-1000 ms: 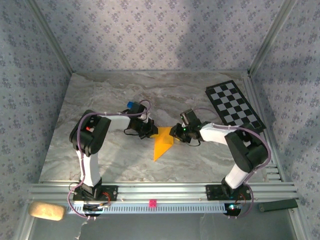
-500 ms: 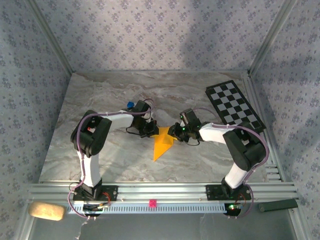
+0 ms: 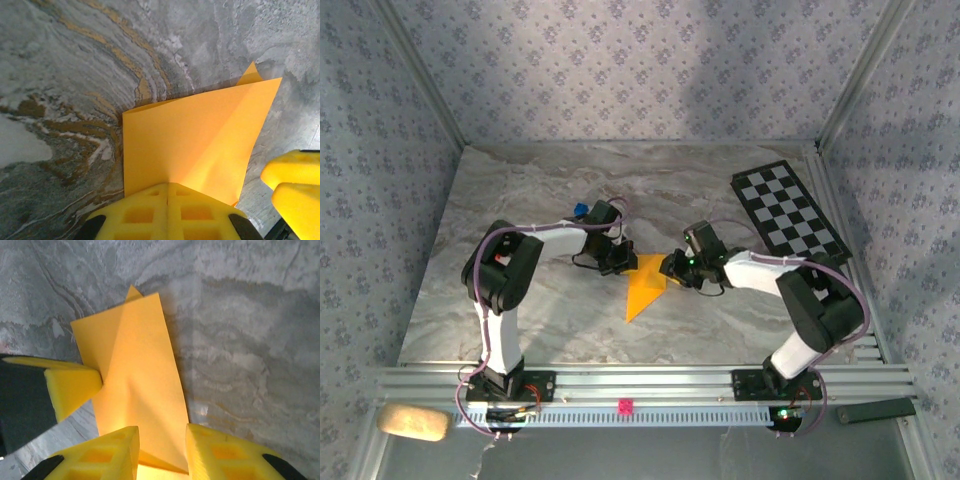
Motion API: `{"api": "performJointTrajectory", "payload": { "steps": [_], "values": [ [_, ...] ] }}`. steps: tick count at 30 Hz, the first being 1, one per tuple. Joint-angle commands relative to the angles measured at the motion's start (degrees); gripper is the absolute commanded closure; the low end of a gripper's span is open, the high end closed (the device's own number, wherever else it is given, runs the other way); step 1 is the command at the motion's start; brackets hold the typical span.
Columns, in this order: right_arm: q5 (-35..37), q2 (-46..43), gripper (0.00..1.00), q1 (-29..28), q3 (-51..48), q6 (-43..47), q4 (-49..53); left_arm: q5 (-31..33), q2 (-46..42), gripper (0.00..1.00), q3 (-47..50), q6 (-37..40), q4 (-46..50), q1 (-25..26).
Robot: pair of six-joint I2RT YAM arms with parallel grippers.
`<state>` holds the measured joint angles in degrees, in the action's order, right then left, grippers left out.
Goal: Fold a paper plane with a square sheet of paper (pick it up from the middle)
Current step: Fold the wing for the fifth time at the center of the table.
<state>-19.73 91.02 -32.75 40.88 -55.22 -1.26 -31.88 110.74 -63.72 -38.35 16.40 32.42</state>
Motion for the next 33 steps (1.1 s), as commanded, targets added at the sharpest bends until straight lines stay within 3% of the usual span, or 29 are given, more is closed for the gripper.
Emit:
{"api": "performJointTrajectory", "payload": {
  "steps": [1,20,29,33],
  "values": [
    [0.27,-1.97,0.68,-0.78,-2.96,-1.88,1.48,5.60,1.75,1.00,1.00,0.99,6.78,0.26],
    [-3.69,0.23,0.70,-2.38,-3.44,-2.96,-4.01,5.05,1.85,1.00,0.72,0.92,6.89,0.19],
    [0.13,-4.04,0.70,-2.57,-3.45,-2.07,3.06,5.08,1.67,1.00,0.79,0.84,6.76,0.21],
    [-0.32,-3.31,0.69,-2.49,-4.26,-2.73,1.28,4.96,1.67,1.00,1.06,0.64,6.45,0.24]
  ]
}}
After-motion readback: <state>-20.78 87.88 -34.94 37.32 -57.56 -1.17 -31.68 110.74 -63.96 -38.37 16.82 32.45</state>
